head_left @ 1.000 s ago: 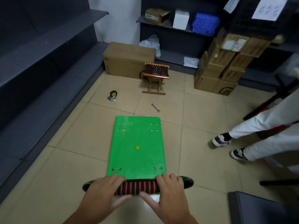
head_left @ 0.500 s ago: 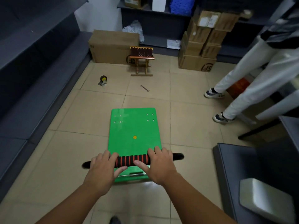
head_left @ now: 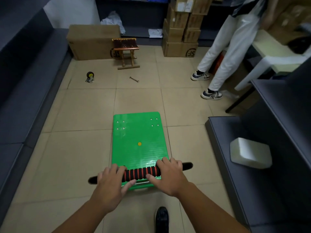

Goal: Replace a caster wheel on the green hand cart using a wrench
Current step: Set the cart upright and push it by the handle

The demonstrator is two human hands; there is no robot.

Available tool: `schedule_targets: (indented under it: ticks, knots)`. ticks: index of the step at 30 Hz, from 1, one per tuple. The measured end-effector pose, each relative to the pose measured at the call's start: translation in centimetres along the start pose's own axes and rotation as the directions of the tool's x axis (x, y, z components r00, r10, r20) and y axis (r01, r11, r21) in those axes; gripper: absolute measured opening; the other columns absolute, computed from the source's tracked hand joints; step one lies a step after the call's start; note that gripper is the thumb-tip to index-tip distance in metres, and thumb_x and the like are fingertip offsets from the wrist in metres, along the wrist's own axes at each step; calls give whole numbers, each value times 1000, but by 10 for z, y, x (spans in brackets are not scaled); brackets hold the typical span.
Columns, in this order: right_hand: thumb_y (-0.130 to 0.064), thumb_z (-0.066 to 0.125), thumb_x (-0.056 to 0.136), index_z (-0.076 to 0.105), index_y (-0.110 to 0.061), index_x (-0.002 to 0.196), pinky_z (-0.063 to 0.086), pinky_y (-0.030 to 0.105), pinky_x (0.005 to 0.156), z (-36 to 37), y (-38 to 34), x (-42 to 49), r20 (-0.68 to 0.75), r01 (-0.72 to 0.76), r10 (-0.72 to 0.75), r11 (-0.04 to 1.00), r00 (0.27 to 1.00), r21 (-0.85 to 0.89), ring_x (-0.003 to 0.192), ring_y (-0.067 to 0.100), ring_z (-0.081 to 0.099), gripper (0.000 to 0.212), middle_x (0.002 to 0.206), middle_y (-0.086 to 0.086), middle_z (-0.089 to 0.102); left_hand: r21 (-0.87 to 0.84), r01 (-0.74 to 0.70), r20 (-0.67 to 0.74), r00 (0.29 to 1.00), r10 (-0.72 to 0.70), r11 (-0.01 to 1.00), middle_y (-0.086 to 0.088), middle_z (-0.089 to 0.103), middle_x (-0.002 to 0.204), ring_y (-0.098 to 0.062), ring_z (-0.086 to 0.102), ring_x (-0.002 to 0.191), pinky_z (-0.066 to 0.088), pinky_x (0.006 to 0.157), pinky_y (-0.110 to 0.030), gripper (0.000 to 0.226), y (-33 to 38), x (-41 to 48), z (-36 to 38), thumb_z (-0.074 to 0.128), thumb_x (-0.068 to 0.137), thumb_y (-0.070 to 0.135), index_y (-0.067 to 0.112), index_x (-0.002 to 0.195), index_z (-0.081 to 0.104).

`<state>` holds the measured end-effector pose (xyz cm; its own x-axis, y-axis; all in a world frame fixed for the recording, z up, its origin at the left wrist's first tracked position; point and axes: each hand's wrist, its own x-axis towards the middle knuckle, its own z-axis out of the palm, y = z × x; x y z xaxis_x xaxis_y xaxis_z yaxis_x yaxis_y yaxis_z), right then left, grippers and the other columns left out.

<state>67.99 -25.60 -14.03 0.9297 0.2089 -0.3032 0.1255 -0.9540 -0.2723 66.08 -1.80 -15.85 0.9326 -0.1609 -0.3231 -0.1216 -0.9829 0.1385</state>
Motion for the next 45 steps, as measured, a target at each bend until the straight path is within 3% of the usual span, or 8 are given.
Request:
schedule_targets:
  ticks: [3,8,14,20,33,45]
  knots:
    - [-80,24,83,41,-31,93,34,44,98,8,-4,-23,17,-10,10,1000,1000,24,94,18,43,53,98,-9,46,-31,-46,-32,998,45,998,13,42,108,-10,39,99,30,93,-31,84,-1,-19,3,2,81,86,37,129,49]
    - [-79,23,86,44,-29,97,34,43,96,18,-12,-50,32,-41,40,999,999,32,96,20,43,55,101,-6,49,-27,-84,-29,996,84,996,12,43,106,-9,40,97,29,90,-30,93,-4,-36,8,-2,75,89,35,129,52]
    - [-77,28,90,49,-26,102,33,44,98,20,-14,-57,45,-51,50,998,998,33,100,21,44,56,106,-4,51,-24,-89,-49,995,88,996,10,44,103,-11,42,94,30,87,-31,114,-2,-43,8,-23,67,93,33,127,54]
    - [-76,29,92,47,-27,102,32,44,96,16,-10,-44,44,-42,40,999,998,31,97,20,42,54,104,-5,48,-66,-109,-98,990,102,992,7,51,100,-17,49,90,38,86,-38,109,-6,-30,8,-9,77,93,24,121,64]
    - [-76,25,93,51,-25,108,33,43,94,-10,5,35,10,-7,7,1000,1000,-29,97,22,45,59,106,-4,51,-15,-59,-21,998,58,998,8,48,111,-13,45,100,35,93,-33,113,-10,48,-29,-11,67,98,30,130,54]
    - [-76,23,93,48,-28,106,32,41,91,-57,22,159,27,11,-8,995,1000,-97,96,21,45,56,105,-5,49,-53,-62,-47,997,59,997,10,44,112,-11,40,101,33,97,-33,65,-28,171,-64,29,92,78,31,132,51]
